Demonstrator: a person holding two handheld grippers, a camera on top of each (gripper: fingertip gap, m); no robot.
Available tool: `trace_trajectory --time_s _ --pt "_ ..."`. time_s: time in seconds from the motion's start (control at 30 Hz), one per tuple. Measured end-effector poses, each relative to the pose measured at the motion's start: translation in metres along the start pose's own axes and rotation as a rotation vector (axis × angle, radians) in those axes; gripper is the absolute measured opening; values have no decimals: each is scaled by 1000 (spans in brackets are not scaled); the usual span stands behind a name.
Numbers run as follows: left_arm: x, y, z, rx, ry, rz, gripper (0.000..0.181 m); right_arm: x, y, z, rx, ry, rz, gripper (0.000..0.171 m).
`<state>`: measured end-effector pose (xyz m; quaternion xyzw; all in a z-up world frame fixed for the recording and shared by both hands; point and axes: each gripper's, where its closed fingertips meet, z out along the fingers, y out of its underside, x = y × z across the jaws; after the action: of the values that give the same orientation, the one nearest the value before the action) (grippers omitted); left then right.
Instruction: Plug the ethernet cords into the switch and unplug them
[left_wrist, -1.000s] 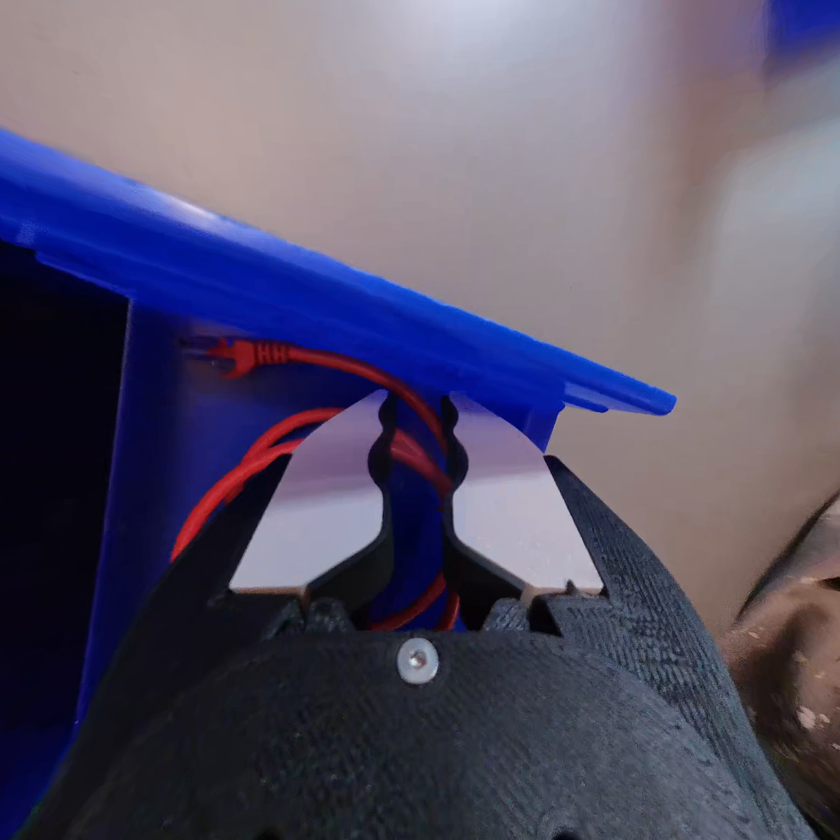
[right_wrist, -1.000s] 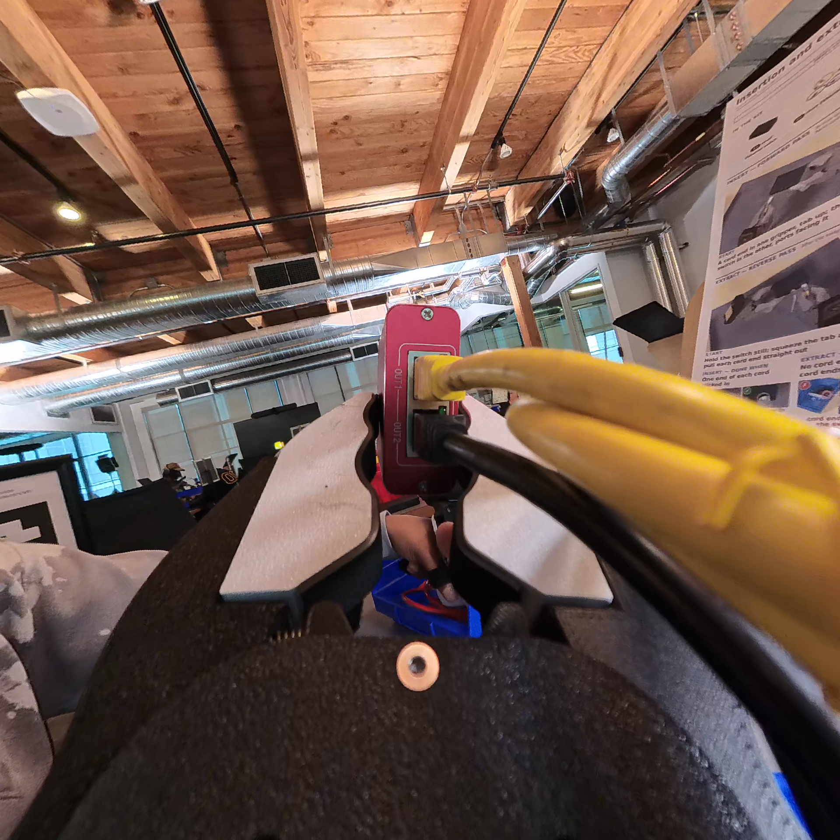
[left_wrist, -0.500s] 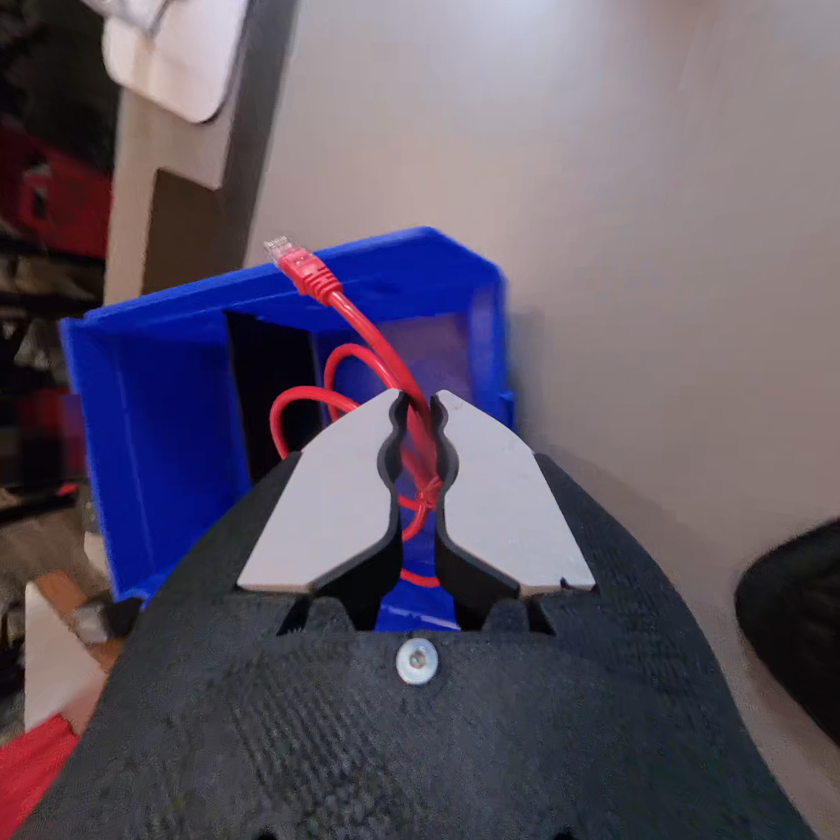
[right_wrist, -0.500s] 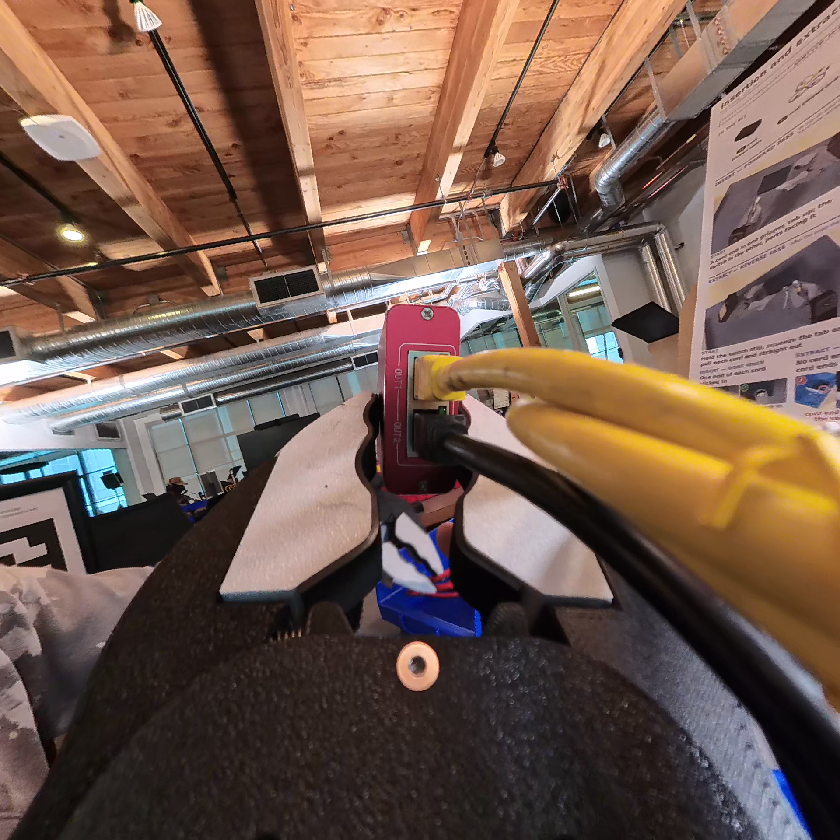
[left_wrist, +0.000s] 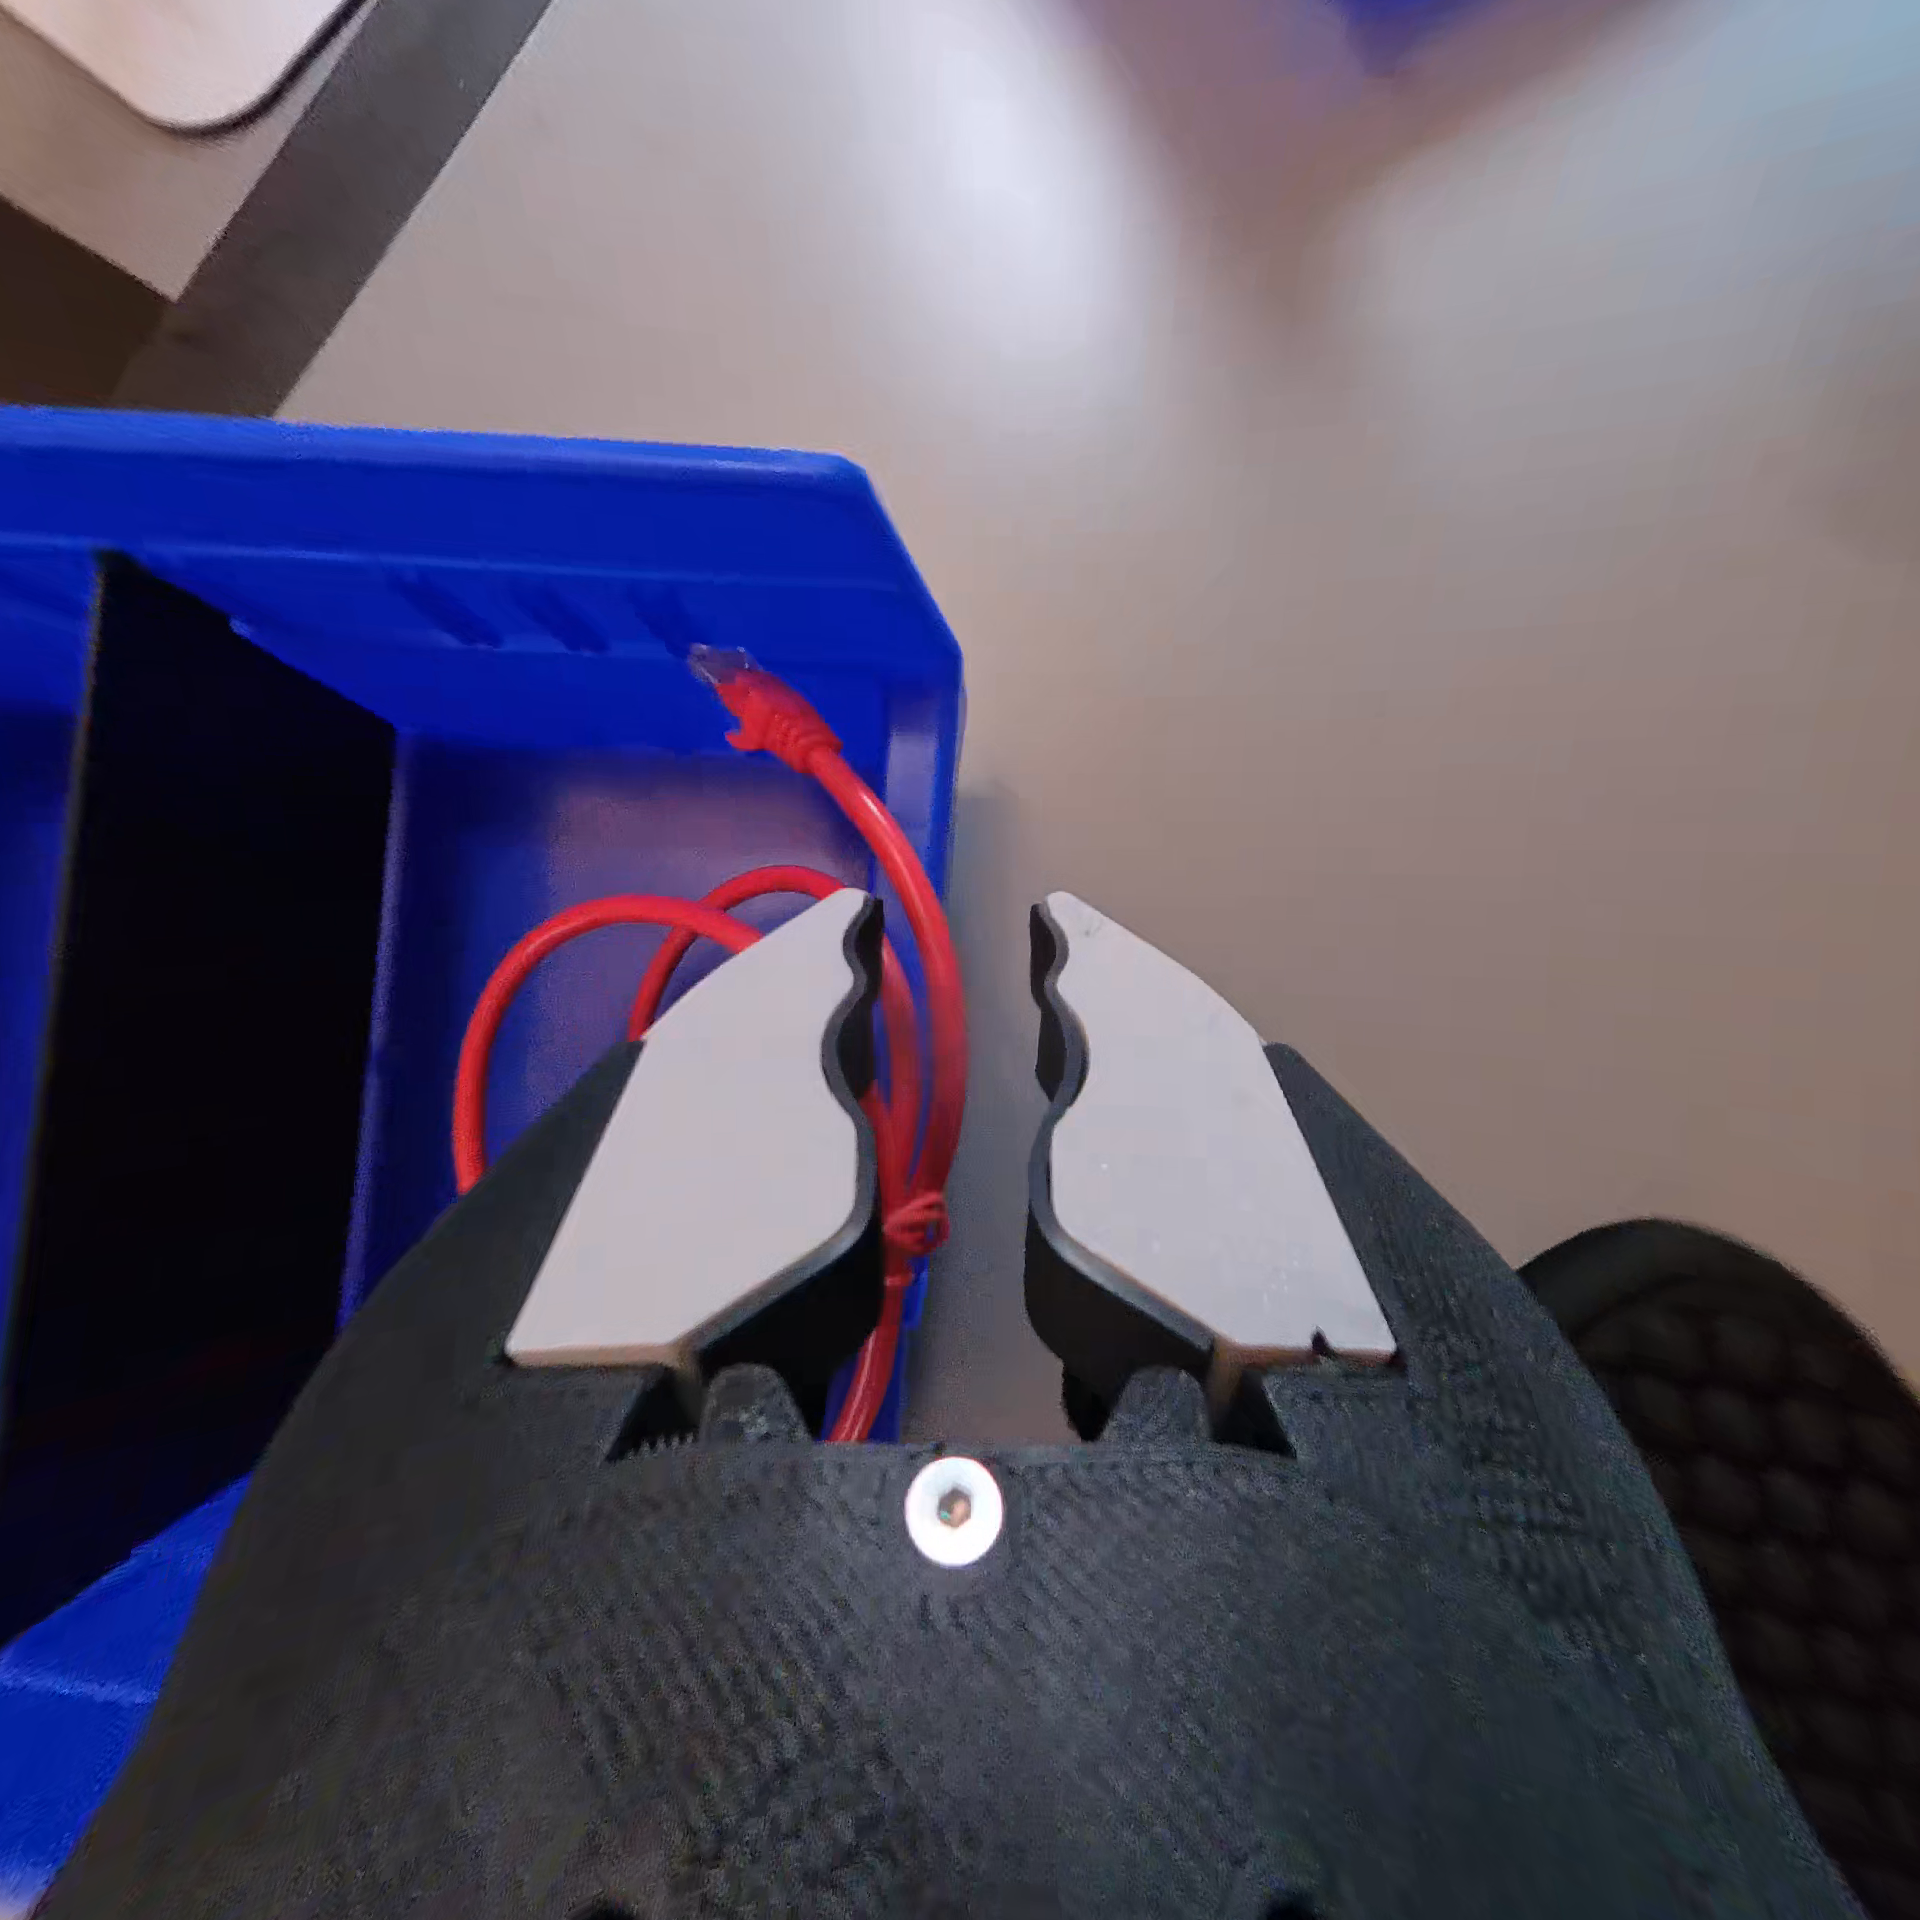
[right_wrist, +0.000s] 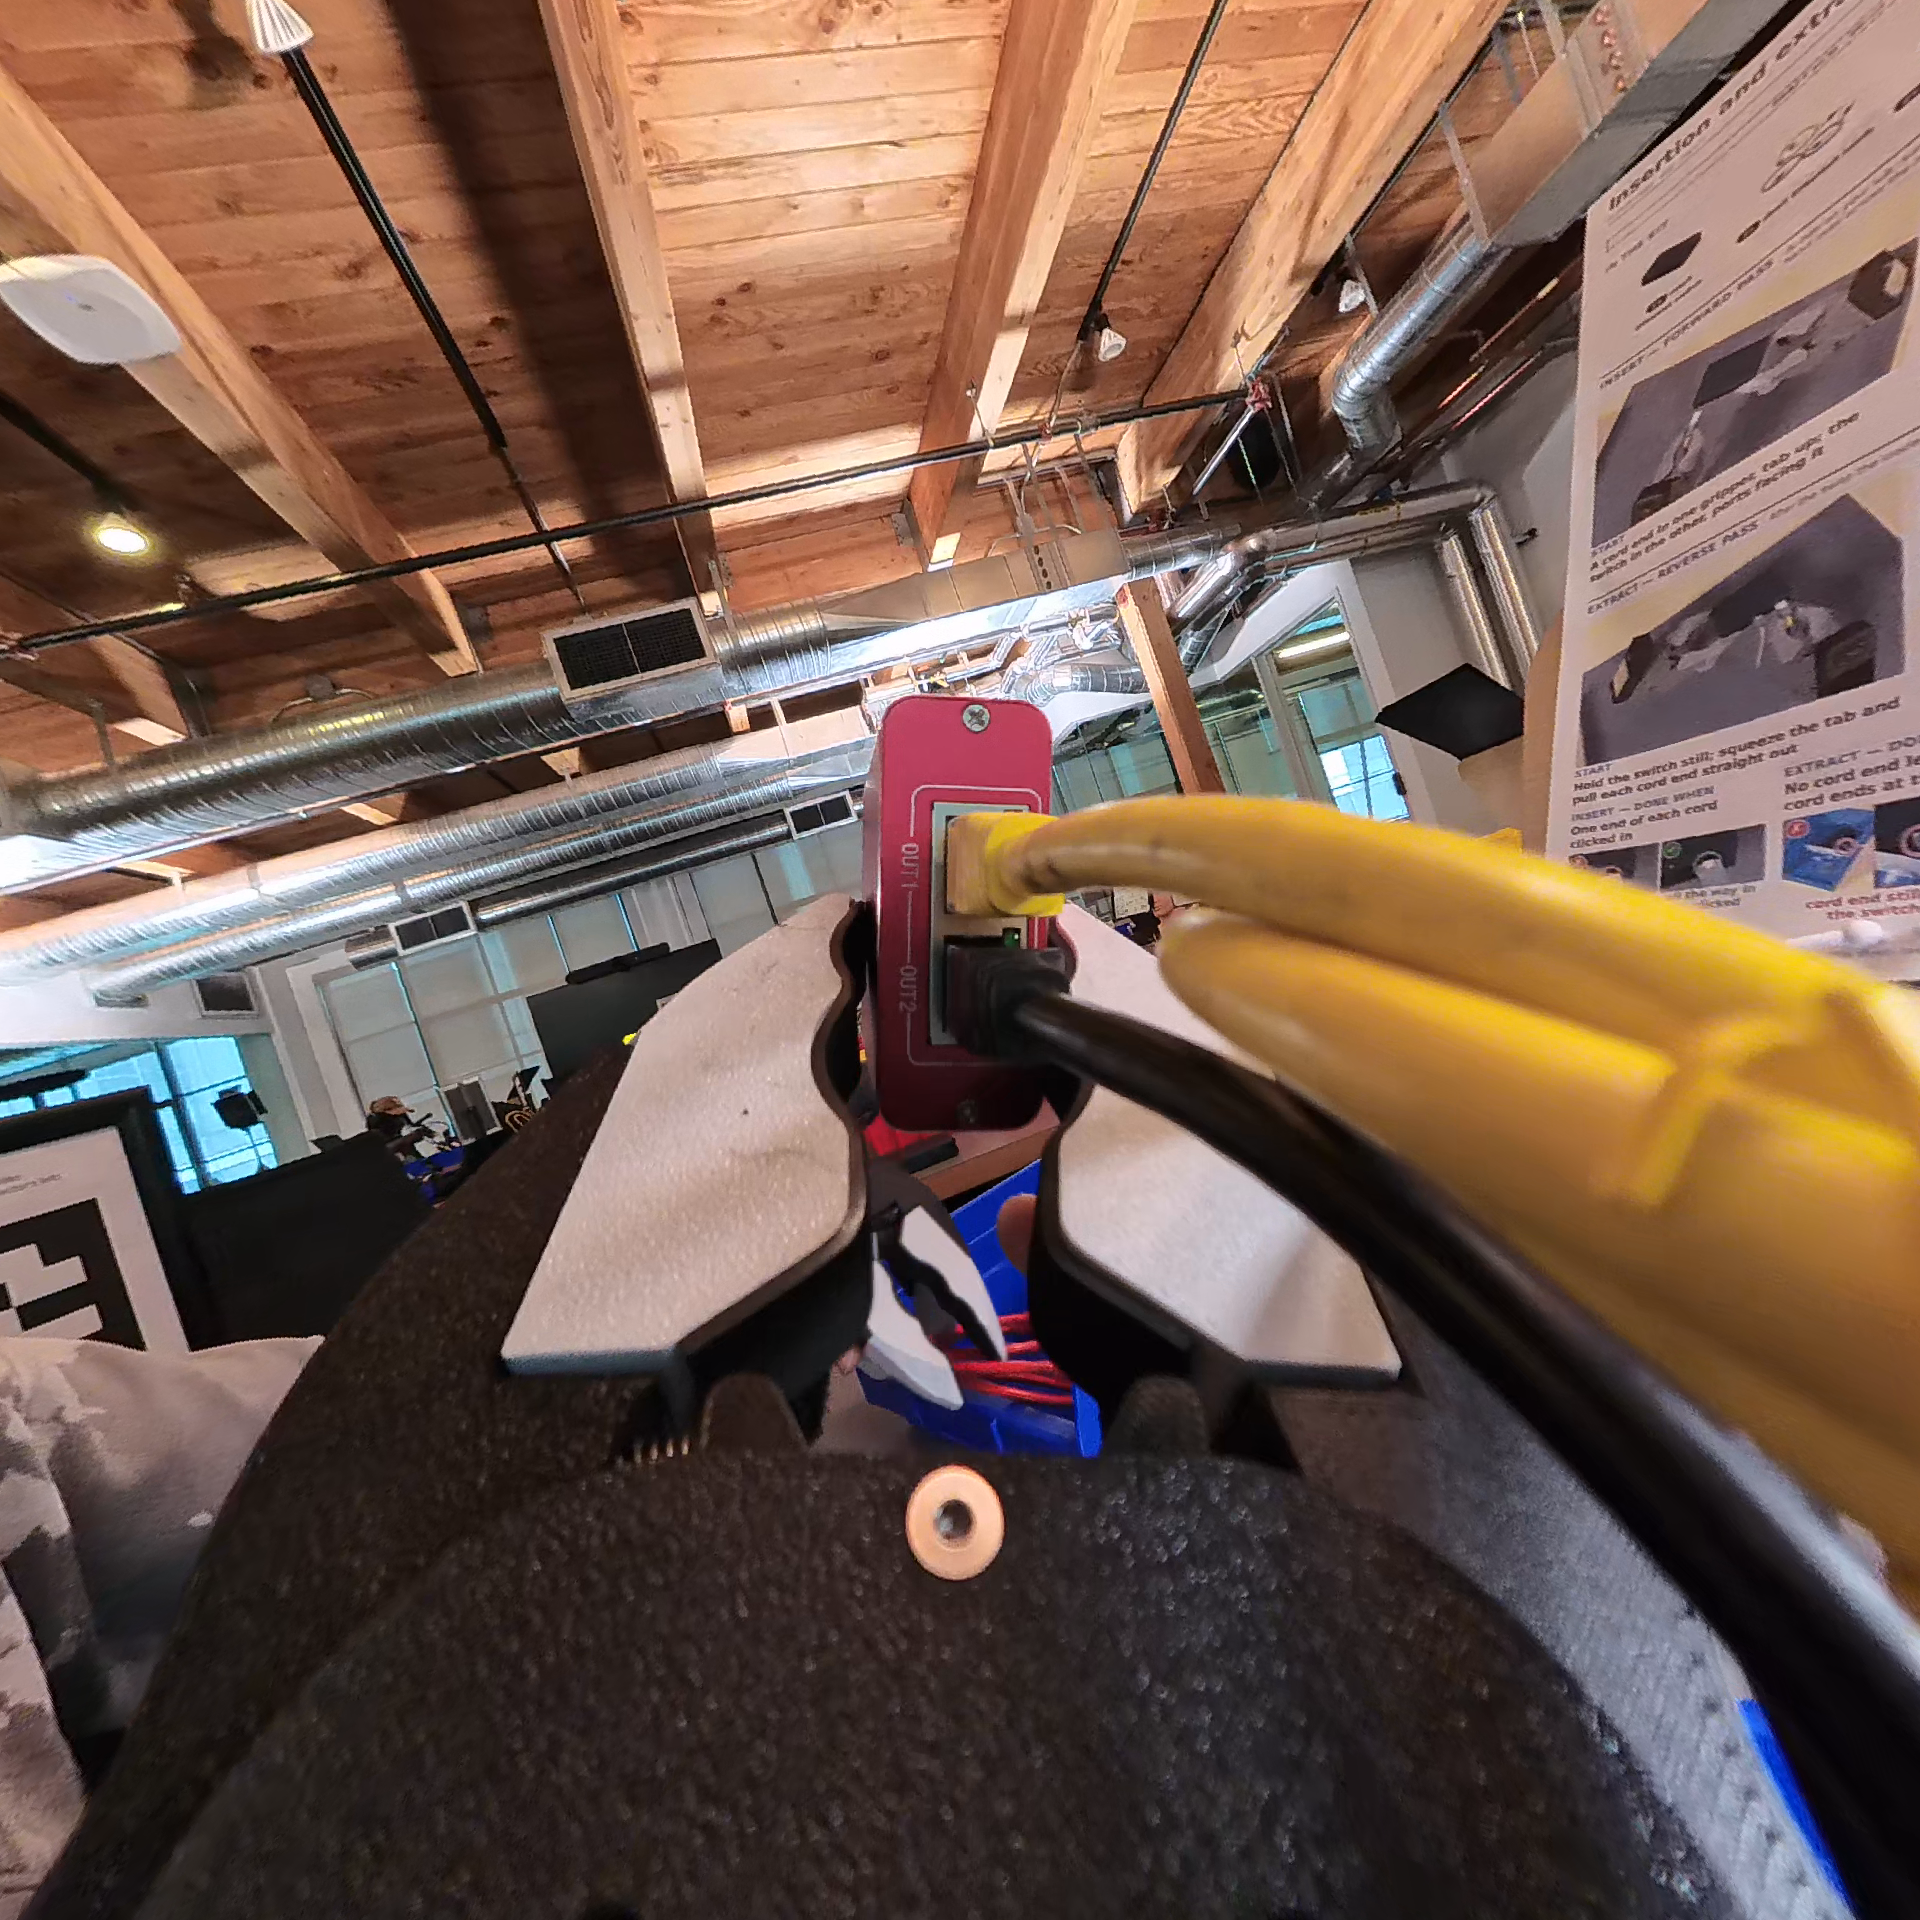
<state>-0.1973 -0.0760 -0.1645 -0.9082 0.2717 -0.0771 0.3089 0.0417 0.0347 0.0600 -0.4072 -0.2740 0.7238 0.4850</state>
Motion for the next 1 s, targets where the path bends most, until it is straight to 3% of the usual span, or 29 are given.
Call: trace_trajectory --time_s 0.23,0.37,0.53,0.7,0.83,1.0 --pt "-22 -19 17 28 128 -353 32 7 0 -2 1 17 21 33" --pt "-24 -17 31 -24 182 -456 30 10 -1 -4 3 27 29 32" --pt "-26 -22 30 41 193 -496 16 14 -6 -7 14 36 35 32" --pt "-19 -31 12 197 122 -331 13 13 -4 -7 -1 20 25 32" --pt "-10 -38 -15 272 -67 -121 12 3 15 -2 -124 -36 -35 30" --pt "-5 -40 -53 228 -235 57 12 -16 54 4 -340 -148 -54 29"
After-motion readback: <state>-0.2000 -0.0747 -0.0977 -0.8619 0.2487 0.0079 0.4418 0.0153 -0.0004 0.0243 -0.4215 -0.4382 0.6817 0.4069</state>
